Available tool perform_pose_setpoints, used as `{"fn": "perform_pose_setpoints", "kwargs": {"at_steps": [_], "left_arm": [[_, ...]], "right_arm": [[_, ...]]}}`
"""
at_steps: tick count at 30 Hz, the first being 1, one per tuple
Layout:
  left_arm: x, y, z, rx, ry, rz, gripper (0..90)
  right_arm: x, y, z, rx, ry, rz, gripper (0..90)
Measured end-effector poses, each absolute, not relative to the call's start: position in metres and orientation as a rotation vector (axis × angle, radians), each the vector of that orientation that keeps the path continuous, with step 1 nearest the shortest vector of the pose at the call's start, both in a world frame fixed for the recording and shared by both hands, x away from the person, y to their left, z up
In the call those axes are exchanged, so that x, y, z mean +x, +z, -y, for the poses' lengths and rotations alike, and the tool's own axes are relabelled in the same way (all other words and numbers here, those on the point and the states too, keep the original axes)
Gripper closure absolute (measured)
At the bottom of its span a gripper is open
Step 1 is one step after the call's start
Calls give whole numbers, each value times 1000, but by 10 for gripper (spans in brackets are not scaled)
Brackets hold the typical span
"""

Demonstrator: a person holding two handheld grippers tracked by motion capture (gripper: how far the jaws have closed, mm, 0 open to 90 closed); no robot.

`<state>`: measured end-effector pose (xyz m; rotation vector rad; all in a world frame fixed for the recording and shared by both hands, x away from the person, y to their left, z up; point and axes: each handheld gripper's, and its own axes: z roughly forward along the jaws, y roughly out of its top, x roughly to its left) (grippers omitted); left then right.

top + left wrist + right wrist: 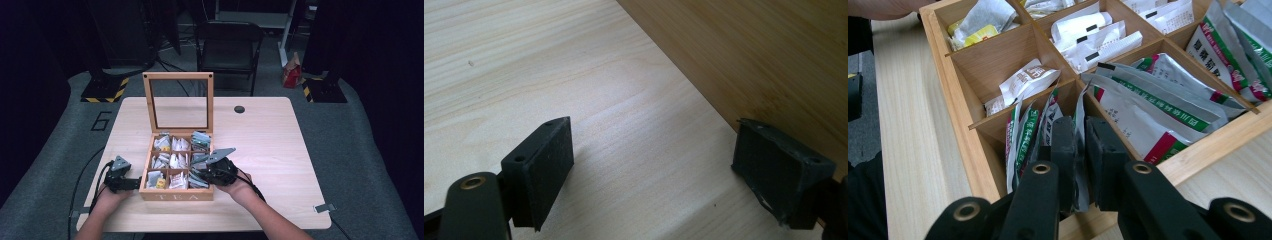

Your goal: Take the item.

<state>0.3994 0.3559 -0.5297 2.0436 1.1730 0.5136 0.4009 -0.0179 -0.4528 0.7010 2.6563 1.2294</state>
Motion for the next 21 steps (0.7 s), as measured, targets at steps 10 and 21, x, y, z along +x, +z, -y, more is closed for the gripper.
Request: {"fn": "perform_pose_setpoints", "kwargs": {"at_steps": [10,21], "left_arm": [[399,-530,-356,2044,514,-1172,161],[399,-530,-356,2044,514,-1172,161]], "right_arm": [[402,-457,12,685,1221,-2678,864],[403,-461,9,685,1192,-2706,862]]}}
